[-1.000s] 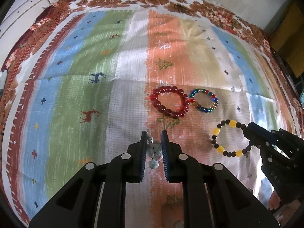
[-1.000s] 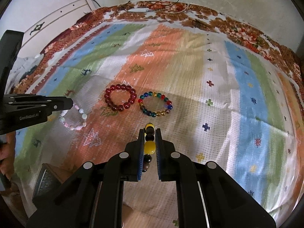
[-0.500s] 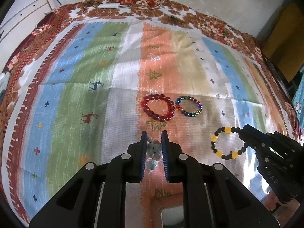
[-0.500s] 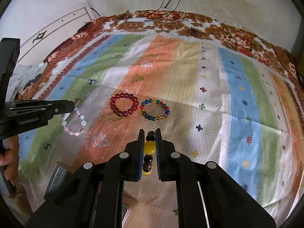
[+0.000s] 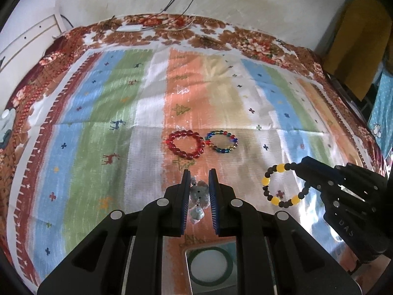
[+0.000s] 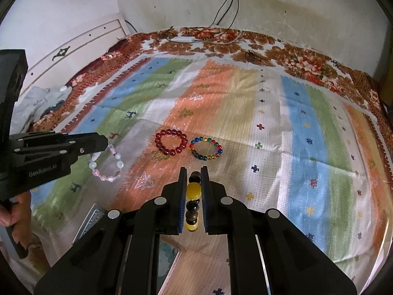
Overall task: Organize jewelry
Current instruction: 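Carry the white bracelet with the left tool while the right carries the yellow-black bracelet to the tin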
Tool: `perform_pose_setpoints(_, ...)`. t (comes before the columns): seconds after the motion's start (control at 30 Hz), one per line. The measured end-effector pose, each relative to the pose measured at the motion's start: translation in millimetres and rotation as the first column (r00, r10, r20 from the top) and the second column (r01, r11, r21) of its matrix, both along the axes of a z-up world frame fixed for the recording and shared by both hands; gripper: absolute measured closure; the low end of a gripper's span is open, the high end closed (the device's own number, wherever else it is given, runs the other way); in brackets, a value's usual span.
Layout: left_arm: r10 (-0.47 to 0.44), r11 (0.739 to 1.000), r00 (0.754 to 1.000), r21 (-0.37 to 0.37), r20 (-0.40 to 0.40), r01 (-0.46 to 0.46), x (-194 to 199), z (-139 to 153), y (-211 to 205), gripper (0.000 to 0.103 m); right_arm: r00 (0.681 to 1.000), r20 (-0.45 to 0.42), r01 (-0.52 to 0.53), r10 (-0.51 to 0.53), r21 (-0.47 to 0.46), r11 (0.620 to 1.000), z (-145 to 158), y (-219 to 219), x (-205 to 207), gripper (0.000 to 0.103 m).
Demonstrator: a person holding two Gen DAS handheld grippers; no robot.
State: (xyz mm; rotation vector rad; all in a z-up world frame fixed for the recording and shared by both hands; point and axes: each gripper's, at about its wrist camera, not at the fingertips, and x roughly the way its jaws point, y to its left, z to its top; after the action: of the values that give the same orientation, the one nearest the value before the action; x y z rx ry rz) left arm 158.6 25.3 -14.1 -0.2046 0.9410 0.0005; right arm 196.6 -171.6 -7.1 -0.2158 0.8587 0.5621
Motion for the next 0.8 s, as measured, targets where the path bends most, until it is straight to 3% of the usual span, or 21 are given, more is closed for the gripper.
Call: perform_pose_setpoints(0.8, -0.021, 1.0, 0.998, -0.002, 0.066, 0.021, -52.7, 15.3, -20.8, 0.088, 0.997, 0.045, -0.062, 0.06, 0.053, 0.997, 25.2, -4.1, -49.3, 0.091)
